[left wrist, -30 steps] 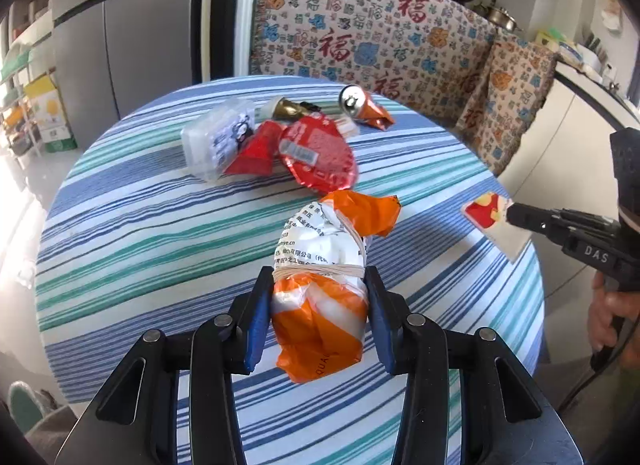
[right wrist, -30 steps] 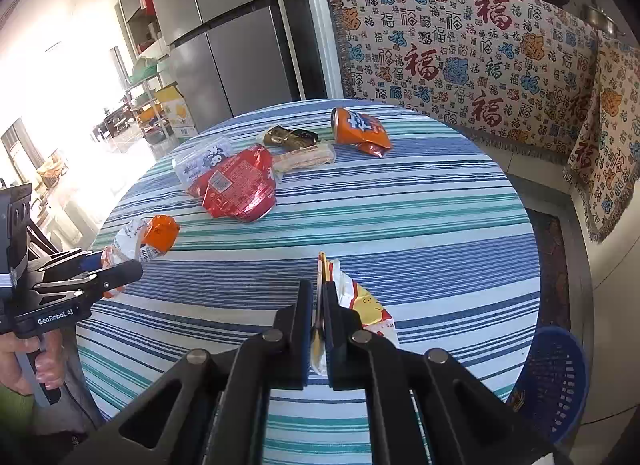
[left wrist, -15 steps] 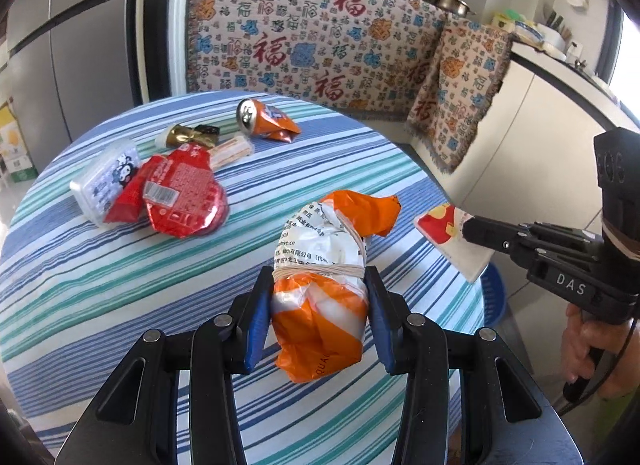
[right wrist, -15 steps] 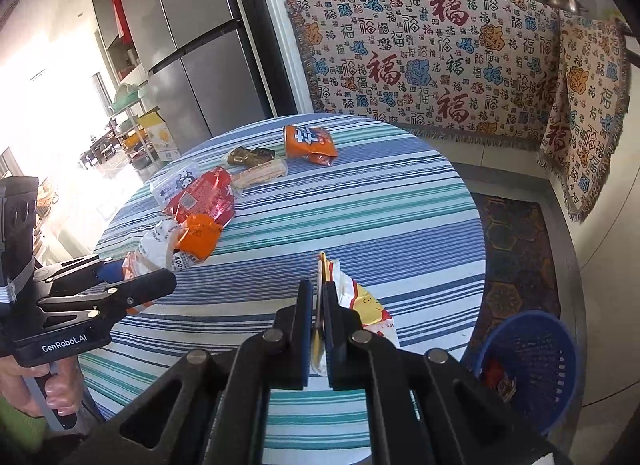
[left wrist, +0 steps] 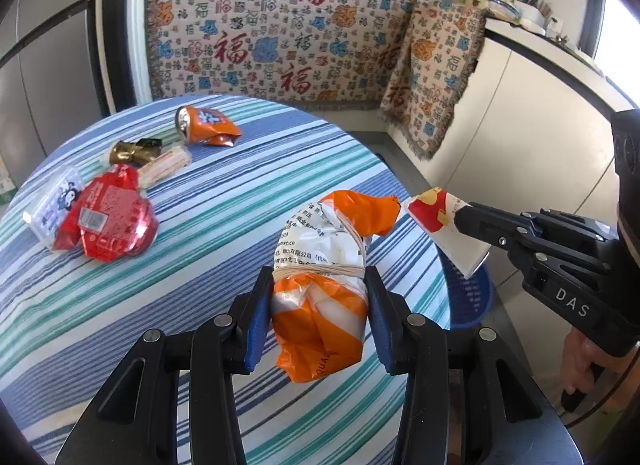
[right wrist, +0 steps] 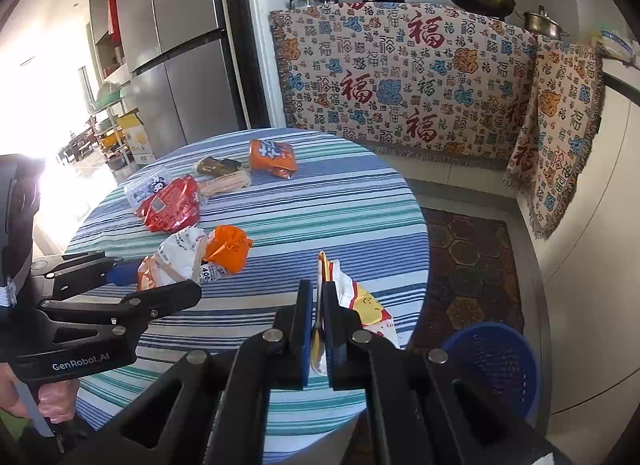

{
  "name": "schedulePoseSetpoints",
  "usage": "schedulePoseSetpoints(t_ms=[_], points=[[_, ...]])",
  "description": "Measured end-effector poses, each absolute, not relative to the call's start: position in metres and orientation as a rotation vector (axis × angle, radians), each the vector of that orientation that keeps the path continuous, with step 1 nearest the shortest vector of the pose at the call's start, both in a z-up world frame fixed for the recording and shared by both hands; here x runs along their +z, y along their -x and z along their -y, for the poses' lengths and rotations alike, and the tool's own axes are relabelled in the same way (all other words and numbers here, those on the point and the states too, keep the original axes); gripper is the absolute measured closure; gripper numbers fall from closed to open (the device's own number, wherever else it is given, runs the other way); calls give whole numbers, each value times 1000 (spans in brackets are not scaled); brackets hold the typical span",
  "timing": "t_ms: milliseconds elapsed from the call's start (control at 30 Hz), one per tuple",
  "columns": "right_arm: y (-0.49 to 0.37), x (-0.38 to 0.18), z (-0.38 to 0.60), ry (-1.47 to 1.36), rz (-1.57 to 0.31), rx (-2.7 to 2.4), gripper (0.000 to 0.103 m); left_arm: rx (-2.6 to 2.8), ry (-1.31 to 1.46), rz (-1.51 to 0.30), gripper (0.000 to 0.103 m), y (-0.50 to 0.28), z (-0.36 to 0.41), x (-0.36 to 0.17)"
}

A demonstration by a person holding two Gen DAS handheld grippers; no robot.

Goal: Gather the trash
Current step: 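Carry both items over the blue wastebasket and open both tools to drop them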

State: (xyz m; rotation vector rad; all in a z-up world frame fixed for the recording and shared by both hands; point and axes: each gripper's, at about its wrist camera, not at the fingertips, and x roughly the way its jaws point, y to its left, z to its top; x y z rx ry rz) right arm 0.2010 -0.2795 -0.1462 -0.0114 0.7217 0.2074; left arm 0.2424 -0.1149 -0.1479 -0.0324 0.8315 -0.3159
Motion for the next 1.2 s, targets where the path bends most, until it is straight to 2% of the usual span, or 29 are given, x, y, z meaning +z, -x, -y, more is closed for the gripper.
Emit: schedulePoseSetpoints(t_ms=[267, 533, 833, 1200], points=[[-194, -146, 337, -10, -707, 58, 98, -424, 10, -849, 59, -260, 180, -148], [-188, -118, 447, -144, -705, -105, 98, -522, -6, -863, 59, -285, 261, -138], [-194, -172, 541, -443, -754, -124, 98, -601, -12, -929, 59, -303, 329, -158], [-207, -203, 570, -480, -797, -177, 98, -631, -39, -983, 58, -315, 375, -198]])
